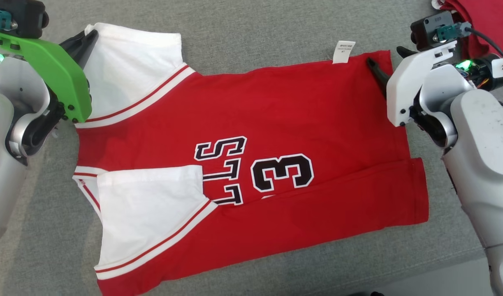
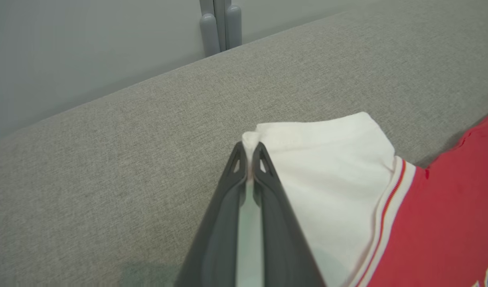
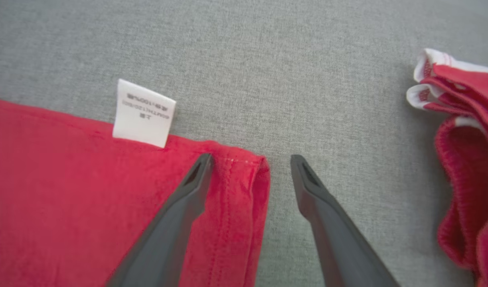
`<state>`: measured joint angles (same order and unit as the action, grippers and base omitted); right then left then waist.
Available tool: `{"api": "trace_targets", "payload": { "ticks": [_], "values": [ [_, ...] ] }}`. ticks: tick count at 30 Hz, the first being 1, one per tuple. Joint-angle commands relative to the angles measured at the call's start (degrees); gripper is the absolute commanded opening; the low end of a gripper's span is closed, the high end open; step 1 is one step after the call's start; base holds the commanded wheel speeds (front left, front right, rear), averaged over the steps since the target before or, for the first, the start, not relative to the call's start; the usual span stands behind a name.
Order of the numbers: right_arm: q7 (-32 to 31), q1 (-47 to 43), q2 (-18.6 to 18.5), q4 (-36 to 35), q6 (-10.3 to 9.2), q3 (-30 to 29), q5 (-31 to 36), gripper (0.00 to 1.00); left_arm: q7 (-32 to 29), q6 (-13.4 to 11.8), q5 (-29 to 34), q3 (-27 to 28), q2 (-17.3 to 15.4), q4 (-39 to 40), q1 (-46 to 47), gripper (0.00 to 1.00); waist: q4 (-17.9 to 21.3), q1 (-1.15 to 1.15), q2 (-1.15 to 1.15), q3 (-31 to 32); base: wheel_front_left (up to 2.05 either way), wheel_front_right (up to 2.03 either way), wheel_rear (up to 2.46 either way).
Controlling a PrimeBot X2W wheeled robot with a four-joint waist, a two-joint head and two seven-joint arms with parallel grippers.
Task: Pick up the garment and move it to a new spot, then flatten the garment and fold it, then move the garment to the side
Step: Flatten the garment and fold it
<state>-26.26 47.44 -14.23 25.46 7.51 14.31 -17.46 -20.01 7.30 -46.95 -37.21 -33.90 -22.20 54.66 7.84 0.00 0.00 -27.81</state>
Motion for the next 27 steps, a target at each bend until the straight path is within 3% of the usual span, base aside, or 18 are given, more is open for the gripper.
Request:
{"api": "trace_targets", "payload": {
  "ticks": [1,7,8,10,14,15,27],
  "values": [
    [-0.56,1.13,-0.93,0.93,-0.06,0.84,-0.93,1.0,0.41,0.03,-0.49,-0.04,0.17,0.32,-0.61,0.0,-1.0,0.0,0.0,-0.28,0.0,0.0,0.0],
    [-3.88,3.84,-4.0,3.73,-0.06,5.87,-4.95,1.0,0.53,0.07,-0.76,-0.49,0.73,0.57,-0.29,0.0,-1.96,0.0,0.0,-0.34,0.0,0.0,0.0],
    [-4.1,4.22,-4.43,3.88,-0.06,6.53,-5.61,0.91,0.59,0.08,-0.8,-0.56,0.78,0.59,-0.19,0.0,-2.04,0.0,0.0,-0.35,0.0,0.0,0.0],
    [-4.31,5.05,-5.27,4.21,-0.06,7.79,-7.08,0.55,0.79,0.08,-0.91,-0.7,0.9,0.61,0.02,0.0,-2.18,0.0,0.0,-0.35,0.0,0.0,0.0],
    [-3.47,6.13,-6.59,5.33,-0.06,9.87,-8.91,0.18,1.07,0.12,-1.19,-1.01,1.14,0.38,0.24,0.0,-2.4,0.0,0.0,-0.25,0.0,0.0,0.0],
    [-3.05,6.3,-6.74,5.6,-0.06,10.33,-9.49,0.0,1.15,0.13,-1.28,-1.07,1.18,0.3,0.26,0.0,-2.44,0.0,0.0,-0.19,0.0,0.0,0.0],
    [7.18,4.86,-7.85,6.98,-0.06,12.33,-13.26,0.0,5.42,0.19,-3.33,-1.08,0.6,1.24,-2.52,0.0,-2.44,0.0,0.0,3.43,0.0,0.0,0.0]
  ]
}}
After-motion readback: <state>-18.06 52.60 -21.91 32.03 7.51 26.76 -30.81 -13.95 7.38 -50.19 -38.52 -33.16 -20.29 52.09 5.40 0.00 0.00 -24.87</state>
